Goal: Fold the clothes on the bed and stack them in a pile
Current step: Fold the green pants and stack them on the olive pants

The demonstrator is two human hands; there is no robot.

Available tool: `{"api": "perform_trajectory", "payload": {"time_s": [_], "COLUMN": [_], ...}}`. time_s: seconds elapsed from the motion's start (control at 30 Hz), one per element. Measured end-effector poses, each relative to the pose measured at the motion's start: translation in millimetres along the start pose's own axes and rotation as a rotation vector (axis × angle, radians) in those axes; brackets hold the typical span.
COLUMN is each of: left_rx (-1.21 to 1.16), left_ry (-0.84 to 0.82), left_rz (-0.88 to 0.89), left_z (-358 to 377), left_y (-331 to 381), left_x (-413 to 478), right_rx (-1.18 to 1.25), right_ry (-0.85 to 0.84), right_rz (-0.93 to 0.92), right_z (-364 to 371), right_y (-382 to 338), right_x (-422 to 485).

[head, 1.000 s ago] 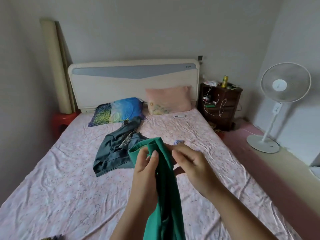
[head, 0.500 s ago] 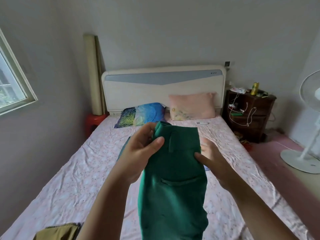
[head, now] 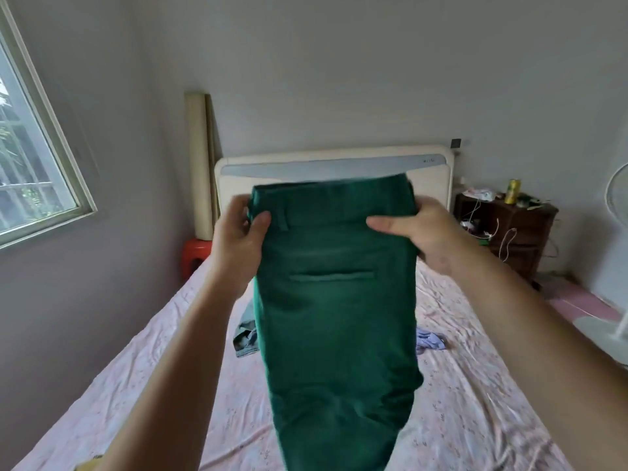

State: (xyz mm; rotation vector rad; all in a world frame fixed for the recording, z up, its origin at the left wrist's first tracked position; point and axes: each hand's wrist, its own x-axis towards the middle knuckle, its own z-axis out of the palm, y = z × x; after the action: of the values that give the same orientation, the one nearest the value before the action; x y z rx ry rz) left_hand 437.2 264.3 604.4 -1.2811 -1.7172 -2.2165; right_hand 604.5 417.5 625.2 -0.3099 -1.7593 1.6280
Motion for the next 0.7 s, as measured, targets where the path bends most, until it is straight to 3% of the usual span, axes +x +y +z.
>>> {"api": "perform_trajectory", "payload": {"time_s": [0.03, 0.1, 0.2, 0.27, 0.37, 0.43, 0.53, 0.6, 0.7], "left_rx": [-0.037, -0.112, 0.032, 0.174, 0.033, -0.103, -0.205, -0.171, -0.143], "left_ry": [0.025, 0.021, 0.01, -0.044, -0.035, 0.005, 0.01, -0.048, -0.099], "left_rz": [0.06, -0.025, -0.305, -0.373, -0.298, -0.249, -0.35, -0.433, -0.403], "left_z": [-1, 0, 6, 10, 17, 21, 23, 21, 7], "left_y": [3, -8, -57, -72, -57, -41, -40, -45, -39], "left_x": [2, -6, -36, -49, -43, -40, -62, -87, -116], "right_rx": [0.036, 0.054, -0.186, -0.285, -0.162, -0.006, 0.027, -0.009, -0.058], "right_ry": [-0.002, -0.024, -0.101, -0.116, -0.002, -0.072, -0.158, -0.091, -0.02], "right_rz": [-0.077, -0.129, 0.11, 0.23, 0.088, -0.002, 0.111, 0.215, 0.177], "right_z": [-2, -7, -10, -13, -24, -32, -38, -39, -39], "right_y": [-14, -12, 49, 74, 47, 24, 43, 65, 74], "right_x": [0, -5, -18, -25, -20, -26, -56, -80, -109]}}
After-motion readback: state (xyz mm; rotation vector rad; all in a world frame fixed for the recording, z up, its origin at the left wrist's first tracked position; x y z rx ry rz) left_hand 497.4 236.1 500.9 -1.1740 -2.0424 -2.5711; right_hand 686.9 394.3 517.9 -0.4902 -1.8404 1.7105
